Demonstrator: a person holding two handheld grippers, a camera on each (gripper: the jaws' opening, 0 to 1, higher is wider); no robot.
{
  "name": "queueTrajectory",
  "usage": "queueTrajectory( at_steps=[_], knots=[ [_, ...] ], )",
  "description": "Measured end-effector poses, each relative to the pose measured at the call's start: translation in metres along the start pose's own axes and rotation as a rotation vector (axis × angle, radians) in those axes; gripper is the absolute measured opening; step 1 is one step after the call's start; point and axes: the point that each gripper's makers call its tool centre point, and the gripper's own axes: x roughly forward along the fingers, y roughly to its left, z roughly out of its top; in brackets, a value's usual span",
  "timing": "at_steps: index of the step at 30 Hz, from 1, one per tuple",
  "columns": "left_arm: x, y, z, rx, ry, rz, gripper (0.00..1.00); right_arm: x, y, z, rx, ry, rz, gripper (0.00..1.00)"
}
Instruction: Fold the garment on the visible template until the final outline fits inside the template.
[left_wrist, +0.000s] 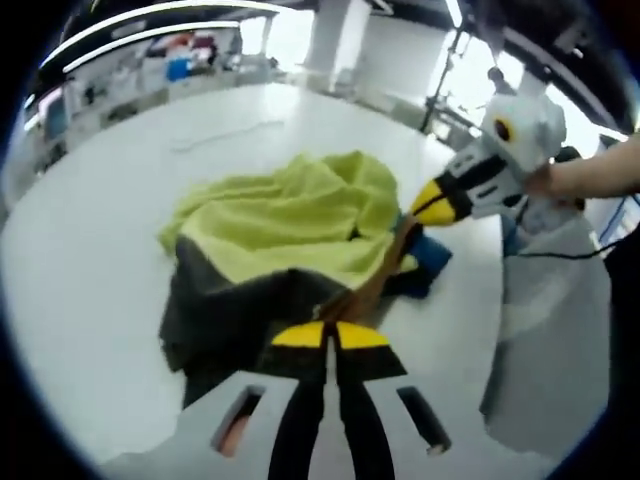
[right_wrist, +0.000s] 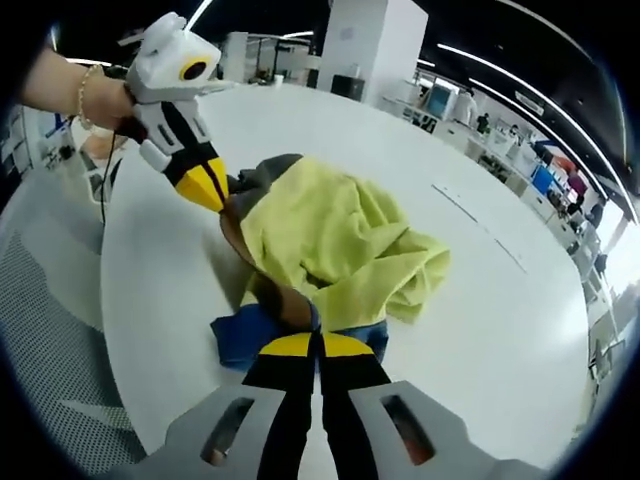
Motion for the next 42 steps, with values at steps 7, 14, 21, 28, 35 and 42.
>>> queueTrajectory(
  at_steps=[7, 14, 21, 28, 35, 42],
  knots=[
    [-0.015, 0.006, -0.004, 0.045, -0.004, 0.026, 0.1, -0.004, 0.004, 0.0, 0.026, -0.013, 0.007, 0.02],
    [-0.024, 0.022, -0.008, 0.405, 0.044, 0.103, 0.19, -0.002, 0.008, -0.002, 0.022, -0.008, 0.014, 0.02],
    [-0.014, -0.002, -0.025, 0.726, 0.116, 0.077, 0.22, -0.002, 0.01, -0.003, 0.019, 0.001, 0.013, 0.02],
    [0.0, -0.004, -0.03, 0.761, 0.129, 0.092, 0.15, -0.002, 0.01, -0.003, 0.014, 0.005, 0.012, 0.02],
    [0.006, 0.011, -0.024, 0.658, 0.13, 0.127, 0.0, -0.002, 0.011, -0.003, 0.015, 0.006, 0.014, 0.02],
    [0.002, 0.016, -0.02, 0.383, 0.082, 0.135, 0.0, -0.004, 0.012, 0.0, 0.051, -0.015, 0.026, 0.03]
  ],
)
